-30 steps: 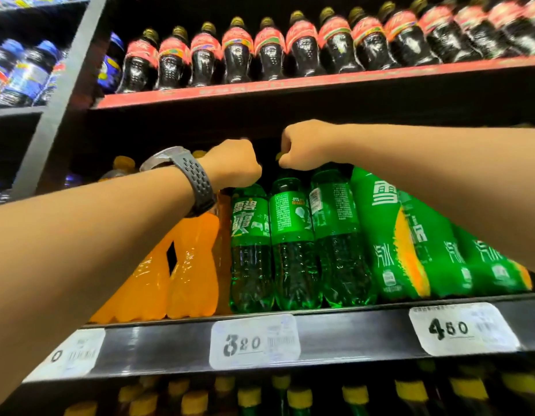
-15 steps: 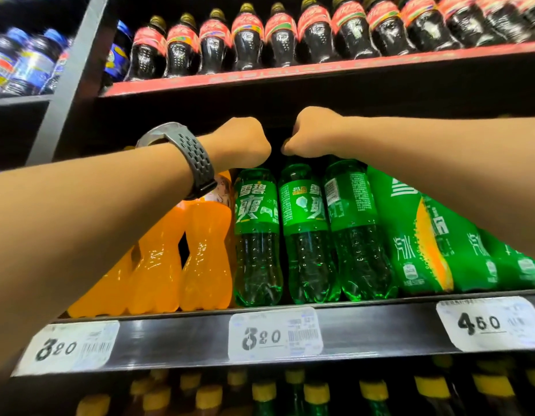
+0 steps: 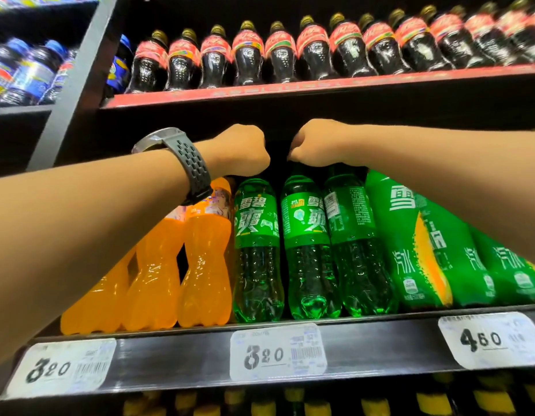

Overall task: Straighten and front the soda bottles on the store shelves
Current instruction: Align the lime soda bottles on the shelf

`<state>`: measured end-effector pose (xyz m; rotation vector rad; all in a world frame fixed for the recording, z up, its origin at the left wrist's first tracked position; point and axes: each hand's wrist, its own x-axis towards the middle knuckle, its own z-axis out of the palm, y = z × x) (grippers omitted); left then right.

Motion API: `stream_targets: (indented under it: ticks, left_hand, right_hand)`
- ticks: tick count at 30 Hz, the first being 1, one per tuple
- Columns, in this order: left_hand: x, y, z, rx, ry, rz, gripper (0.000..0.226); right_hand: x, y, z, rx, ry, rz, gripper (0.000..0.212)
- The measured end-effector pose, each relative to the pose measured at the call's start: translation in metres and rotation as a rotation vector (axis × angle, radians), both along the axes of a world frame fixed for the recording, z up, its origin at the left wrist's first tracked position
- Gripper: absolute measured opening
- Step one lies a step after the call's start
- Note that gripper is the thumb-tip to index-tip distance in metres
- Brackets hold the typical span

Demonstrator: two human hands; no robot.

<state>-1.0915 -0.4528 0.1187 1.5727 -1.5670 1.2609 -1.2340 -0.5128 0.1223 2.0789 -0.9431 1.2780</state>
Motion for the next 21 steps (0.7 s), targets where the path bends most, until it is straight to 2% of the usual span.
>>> stream_targets:
  ticks: [4, 10, 16, 21]
  left_hand:
    - [0.008, -0.002, 0.001, -0.052, -0.033, -0.036, 0.026]
    - [0.013, -0.009, 0.004, -0.107, -0.019, -0.049, 0.029]
    - [0.013, -0.010, -0.001, -0.119, -0.048, -0.105, 0.030]
    - [-0.005, -0.012, -0.010, -0.202, -0.140, -0.264, 0.033]
  right_hand:
    - [-0.004, 0.002, -0.003, -0.044, 0.008, 0.001, 0.034]
    - [0.004, -0.001, -0.004, -0.084, -0.077, -0.036, 0.044]
    - [0.001, 0.003, -0.006, -0.083, -0.065, -0.064, 0.043]
    - [-0.032, 0.004, -0.007, -0.123, -0.141, -0.102, 0.028]
